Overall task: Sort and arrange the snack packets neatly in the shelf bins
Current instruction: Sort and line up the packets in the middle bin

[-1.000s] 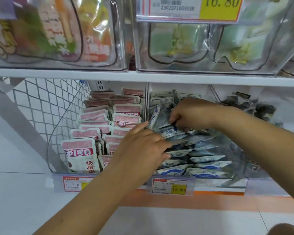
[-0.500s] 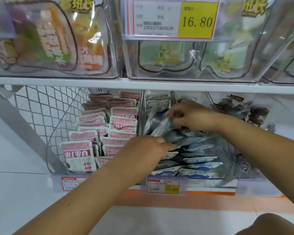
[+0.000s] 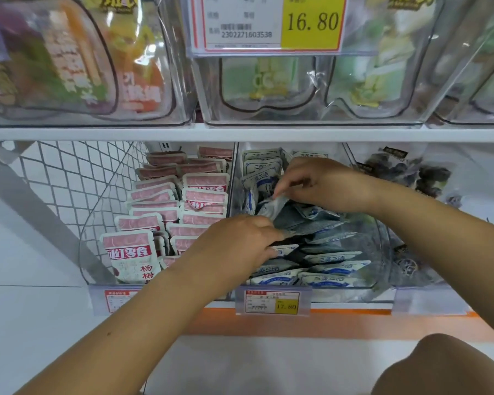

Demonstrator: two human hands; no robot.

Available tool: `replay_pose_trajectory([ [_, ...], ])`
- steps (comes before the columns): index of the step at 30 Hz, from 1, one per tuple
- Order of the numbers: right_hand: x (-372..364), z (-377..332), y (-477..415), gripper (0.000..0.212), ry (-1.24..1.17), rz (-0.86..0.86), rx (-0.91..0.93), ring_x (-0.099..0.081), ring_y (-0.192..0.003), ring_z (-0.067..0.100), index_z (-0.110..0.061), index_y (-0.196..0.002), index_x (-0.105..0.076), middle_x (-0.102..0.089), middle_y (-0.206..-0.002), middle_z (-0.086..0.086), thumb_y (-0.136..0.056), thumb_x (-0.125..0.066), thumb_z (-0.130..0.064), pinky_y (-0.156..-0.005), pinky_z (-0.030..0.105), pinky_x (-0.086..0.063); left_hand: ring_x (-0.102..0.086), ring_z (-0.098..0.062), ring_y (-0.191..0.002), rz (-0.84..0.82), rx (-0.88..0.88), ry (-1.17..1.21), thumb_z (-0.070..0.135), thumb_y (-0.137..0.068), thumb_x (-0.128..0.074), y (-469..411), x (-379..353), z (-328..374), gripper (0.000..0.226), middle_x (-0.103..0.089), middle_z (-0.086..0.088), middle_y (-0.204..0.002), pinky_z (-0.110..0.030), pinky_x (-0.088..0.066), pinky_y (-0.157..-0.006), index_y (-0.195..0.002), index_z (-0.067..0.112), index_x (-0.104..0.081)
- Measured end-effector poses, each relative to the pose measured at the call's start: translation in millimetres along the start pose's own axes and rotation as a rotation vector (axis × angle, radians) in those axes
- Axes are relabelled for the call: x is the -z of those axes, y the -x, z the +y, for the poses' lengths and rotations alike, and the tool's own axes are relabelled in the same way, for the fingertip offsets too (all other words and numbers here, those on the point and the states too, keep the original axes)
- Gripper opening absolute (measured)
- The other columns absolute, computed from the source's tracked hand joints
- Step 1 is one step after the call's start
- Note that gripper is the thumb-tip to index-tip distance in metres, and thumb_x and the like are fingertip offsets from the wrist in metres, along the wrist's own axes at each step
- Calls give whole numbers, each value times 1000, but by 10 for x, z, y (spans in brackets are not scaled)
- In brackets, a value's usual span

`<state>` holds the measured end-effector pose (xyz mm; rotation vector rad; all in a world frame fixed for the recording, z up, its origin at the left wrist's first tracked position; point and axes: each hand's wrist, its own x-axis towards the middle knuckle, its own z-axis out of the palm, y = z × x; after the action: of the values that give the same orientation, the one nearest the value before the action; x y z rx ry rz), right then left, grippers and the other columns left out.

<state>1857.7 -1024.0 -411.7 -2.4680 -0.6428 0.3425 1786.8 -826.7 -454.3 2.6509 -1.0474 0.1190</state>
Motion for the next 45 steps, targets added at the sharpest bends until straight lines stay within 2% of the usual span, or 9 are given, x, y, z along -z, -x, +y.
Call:
replay_pose_trajectory([
  [5, 97, -3, 300, 31, -251, 210, 140, -57, -105, 3, -33, -85, -76, -59, -116, -12, -89, -63, -5, -86, 17, -42, -52, 3, -96, 333, 275, 358, 43, -81, -70, 110, 126, 46, 50, -45, 15, -114, -16, -50, -85, -124, 27, -52],
  [11, -112, -221, 435, 39, -718, 174, 196, -67, -104, 16, -15, -65, -74, -70, -114, 0, -89, -54, 8, -89, 25, -52, -40, 20, -113, 26, 342, 572, 41, -77, -76, -36, 345, 53, 78, -40, 34, -127, -6, -31, -94, -136, 51, -25],
  [16, -114, -324, 448, 36, -976, 173, 42, -67, -90, 23, -28, -103, -72, -73, -105, 7, -97, -45, -5, -76, 33, -54, -59, 0, -110, 133, 468, 630, 37, -68, -85, -124, 368, -5, 77, -64, 17, -118, -31, -48, -96, -133, 41, -45],
  [21, 48, -371, 451, 24, -156, 188, -2, -64, -83, -2, -36, -110, -66, -70, -97, -20, -87, -68, -28, -71, 12, -48, -63, 1, -92, 266, 431, 544, 34, -75, -80, -224, 321, 64, 58, -67, 16, -107, -24, -52, -80, -126, 33, -53],
  [24, 138, -288, 426, 29, -182, 394, -106, -54, -92, 1, -38, -113, -61, -57, -100, -27, -87, -68, -28, -68, -7, -35, -55, -7, -110, 272, 367, 316, 40, -82, -72, -105, 226, 30, 71, -58, 9, -126, -27, -46, -94, -141, 26, -36],
  [30, -153, -44, 211, 21, -92, 18, -26, -63, -92, -4, -27, -100, -74, -70, -98, -17, -83, -73, -15, -88, 19, -47, -63, -21, -93, 111, 7, -183, 34, -84, -70, 39, 54, 11, 31, -70, 4, -101, -32, -47, -79, -112, 20, -69],
  [36, -266, -38, 188, 39, 252, -17, -11, -51, -115, 11, -33, -126, -59, -55, -122, -8, -88, -63, -42, -98, 27, -41, -62, -18, -81, 58, -26, -217, 36, -80, -74, 63, 11, -84, 21, -70, 8, -84, -29, -45, -74, -98, 24, -75],
  [39, -235, -12, 229, 30, 413, -5, -22, -57, -103, 12, -32, -119, -65, -60, -113, -8, -90, -63, -38, -84, 25, -44, -61, -17, -76, 111, -47, -204, 32, -76, -76, 91, -33, -116, 19, -70, 9, -81, -28, -49, -72, -93, 22, -76],
  [45, -305, 0, 104, 17, 146, -116, 34, -60, -77, 0, -23, -105, -73, -66, -89, -16, -92, -62, -27, -73, 17, -44, -59, -20, -104, 161, 129, -225, 41, -68, -81, 85, -34, 51, 63, -59, -2, -118, -31, -50, -88, -120, 12, -59],
])
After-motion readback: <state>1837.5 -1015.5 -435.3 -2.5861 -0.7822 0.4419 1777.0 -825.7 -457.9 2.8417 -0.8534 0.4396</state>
